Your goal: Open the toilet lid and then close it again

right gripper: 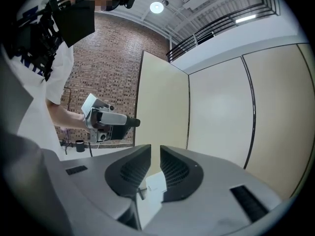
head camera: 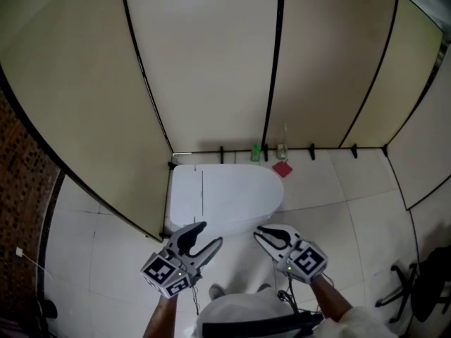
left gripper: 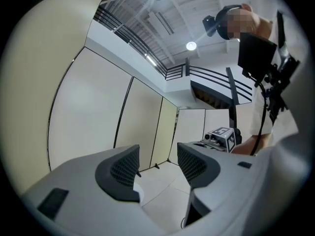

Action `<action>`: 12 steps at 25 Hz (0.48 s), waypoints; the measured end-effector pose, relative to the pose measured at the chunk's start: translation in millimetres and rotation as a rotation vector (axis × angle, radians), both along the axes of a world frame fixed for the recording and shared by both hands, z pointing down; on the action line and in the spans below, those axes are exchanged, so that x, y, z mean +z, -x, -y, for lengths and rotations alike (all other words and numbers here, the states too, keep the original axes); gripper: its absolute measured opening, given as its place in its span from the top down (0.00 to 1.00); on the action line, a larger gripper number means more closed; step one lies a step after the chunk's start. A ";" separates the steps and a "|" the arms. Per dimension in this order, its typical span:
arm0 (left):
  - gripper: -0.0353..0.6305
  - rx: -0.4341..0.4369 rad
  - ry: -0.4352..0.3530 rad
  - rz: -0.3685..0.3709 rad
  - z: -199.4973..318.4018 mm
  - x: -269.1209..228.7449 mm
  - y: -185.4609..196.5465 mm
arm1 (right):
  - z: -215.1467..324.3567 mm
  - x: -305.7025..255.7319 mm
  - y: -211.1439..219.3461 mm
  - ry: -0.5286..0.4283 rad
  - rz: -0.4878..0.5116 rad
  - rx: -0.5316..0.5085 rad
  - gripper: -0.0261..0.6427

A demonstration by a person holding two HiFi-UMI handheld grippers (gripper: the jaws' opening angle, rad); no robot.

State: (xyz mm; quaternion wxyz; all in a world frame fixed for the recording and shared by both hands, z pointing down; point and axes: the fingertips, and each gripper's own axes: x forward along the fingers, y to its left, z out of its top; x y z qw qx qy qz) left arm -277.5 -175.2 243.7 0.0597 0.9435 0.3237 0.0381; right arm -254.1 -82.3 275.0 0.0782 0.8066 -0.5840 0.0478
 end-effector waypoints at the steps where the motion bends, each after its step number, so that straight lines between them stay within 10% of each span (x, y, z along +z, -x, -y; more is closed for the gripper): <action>1: 0.59 0.003 0.009 0.005 -1.1 1.0 1.9 | 1.4 1.0 1.3 0.005 -0.003 -0.003 0.88; 12: 0.59 -0.019 -0.058 -0.009 -3.4 9.6 5.1 | 2.8 1.1 6.9 0.015 -0.010 -0.008 0.88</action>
